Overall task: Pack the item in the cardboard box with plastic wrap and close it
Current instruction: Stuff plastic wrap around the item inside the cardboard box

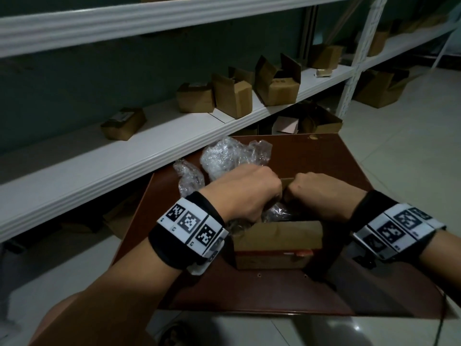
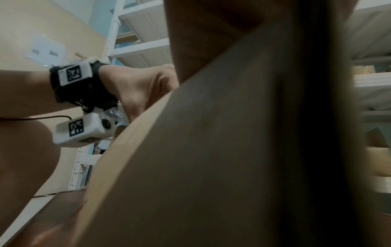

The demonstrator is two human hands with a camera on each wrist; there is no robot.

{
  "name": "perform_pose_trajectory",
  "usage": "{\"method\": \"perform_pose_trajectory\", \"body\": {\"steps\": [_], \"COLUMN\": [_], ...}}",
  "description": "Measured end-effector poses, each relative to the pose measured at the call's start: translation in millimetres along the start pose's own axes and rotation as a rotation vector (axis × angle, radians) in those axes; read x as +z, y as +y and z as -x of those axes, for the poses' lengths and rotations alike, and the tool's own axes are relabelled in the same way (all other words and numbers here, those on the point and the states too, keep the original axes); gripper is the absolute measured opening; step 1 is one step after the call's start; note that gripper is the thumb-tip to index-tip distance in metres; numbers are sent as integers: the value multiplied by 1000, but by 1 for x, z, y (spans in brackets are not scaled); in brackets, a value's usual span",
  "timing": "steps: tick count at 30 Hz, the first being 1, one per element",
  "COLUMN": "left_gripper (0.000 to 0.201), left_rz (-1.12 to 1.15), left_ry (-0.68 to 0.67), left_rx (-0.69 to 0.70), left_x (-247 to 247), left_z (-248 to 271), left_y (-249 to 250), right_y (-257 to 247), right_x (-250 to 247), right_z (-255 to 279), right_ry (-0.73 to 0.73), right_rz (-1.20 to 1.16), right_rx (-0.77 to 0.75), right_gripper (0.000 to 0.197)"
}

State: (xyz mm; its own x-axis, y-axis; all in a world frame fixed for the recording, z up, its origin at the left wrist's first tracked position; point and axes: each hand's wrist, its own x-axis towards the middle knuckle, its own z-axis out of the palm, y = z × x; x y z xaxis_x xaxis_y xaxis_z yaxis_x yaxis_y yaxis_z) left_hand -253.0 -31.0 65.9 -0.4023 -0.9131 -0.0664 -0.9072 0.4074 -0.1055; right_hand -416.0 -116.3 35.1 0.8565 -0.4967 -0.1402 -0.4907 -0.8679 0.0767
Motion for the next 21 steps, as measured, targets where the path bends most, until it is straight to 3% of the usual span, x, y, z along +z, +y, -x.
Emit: {"method": "perform_pose_trajectory", "body": {"steps": [2,4,5,7,15,21], "left_gripper": [20,29,23,15,20,31], "left_rz": [7,86,113,164,223,215], "left_ry": [-16,-104,-164,-284,-557,-576], "left_rx": [-24,-105,-142,-182,-155,-155], "left_x": [2,3,4,9,32,36], "left_z": [-1,-2,-2,-2,-10,-14], "left_y": [0,-2,-3,-5,-1,1], "right_y": [0,0,0,-1,-4,4], "right_x": [2,5,7,11,11,-2], "right_z": [-2,-2,-1,0,6,20], "right_ry": [-10,9,15,6,107,128], "right_rz": [1,10,29,65,195,132], "right_rx": [17,27,26,37,-53,-90], "right_gripper": [23,15,5,13,26,44]}}
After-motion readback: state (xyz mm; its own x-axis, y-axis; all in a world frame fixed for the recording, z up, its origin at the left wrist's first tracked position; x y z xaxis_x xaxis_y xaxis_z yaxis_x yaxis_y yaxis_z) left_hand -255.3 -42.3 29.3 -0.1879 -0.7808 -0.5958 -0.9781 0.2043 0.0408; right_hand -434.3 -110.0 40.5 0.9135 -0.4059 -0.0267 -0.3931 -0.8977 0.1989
